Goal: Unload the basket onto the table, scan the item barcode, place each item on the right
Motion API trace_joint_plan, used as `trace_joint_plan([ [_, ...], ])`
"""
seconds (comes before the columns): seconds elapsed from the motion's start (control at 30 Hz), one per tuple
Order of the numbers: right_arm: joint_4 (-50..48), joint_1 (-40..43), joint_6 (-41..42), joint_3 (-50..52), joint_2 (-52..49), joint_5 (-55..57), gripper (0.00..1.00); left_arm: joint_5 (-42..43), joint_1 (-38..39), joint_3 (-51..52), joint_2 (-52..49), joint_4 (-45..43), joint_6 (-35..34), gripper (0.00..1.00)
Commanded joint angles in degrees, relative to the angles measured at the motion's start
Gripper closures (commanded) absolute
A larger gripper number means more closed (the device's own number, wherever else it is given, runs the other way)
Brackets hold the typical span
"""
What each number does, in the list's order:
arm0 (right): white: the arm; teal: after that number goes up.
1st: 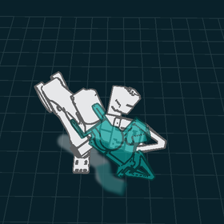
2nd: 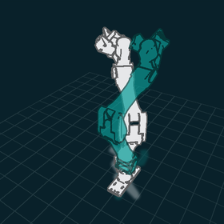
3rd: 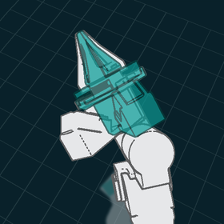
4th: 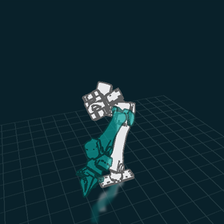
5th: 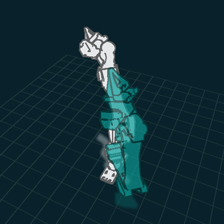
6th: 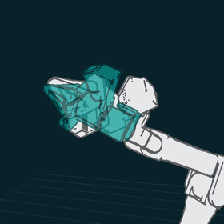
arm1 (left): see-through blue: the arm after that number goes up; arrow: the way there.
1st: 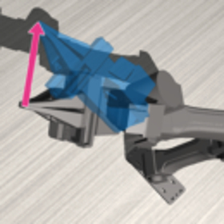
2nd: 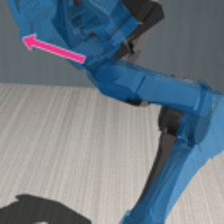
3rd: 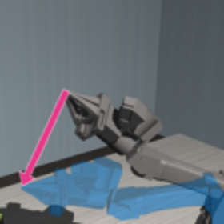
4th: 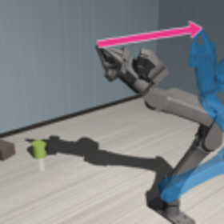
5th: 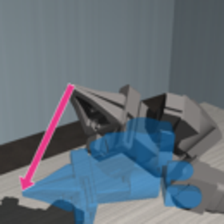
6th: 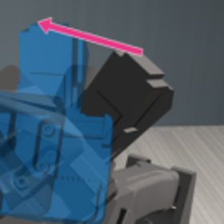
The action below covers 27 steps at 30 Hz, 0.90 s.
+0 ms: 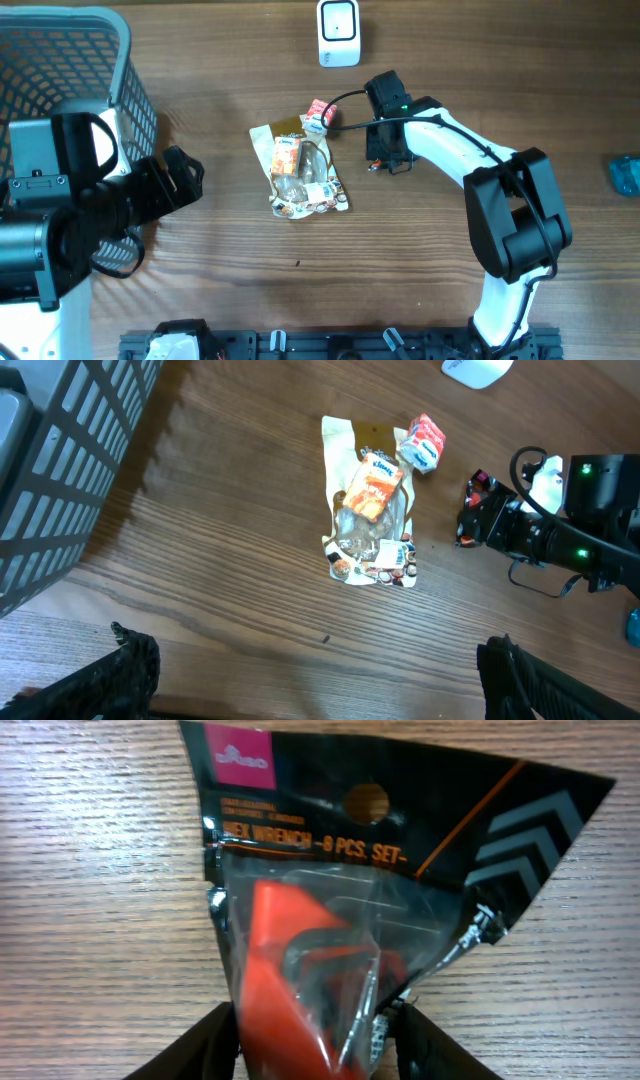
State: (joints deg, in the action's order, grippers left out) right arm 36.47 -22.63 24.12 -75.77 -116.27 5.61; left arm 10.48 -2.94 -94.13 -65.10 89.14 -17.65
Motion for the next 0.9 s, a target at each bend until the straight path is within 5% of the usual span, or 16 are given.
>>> trace_joint_plan([
  [0.0, -0.3, 0.1, -0.2, 0.6, -2.1, -0.5, 0.51, -0.1, 0.3, -0.5, -0.2, -0.2, 0.7, 0.00],
  [0.17, -1.5, 0.1, -0.4, -0.2, -2.1, -0.5, 0.69, -0.1, 0.3, -0.5, -0.2, -0.2, 0.7, 0.00],
  [0.57, -4.3, 0.1, -7.6, -19.8, -1.7, -1.2, 0.79, -0.1, 0.3, -0.5, -0.2, -0.2, 0.7, 0.00],
  [0.87, -26.8, 0.1, -4.4, -21.9, -3.0, -6.9, 0.81, -0.1, 0.3, -0.5, -0.2, -0.2, 0.7, 0.00],
])
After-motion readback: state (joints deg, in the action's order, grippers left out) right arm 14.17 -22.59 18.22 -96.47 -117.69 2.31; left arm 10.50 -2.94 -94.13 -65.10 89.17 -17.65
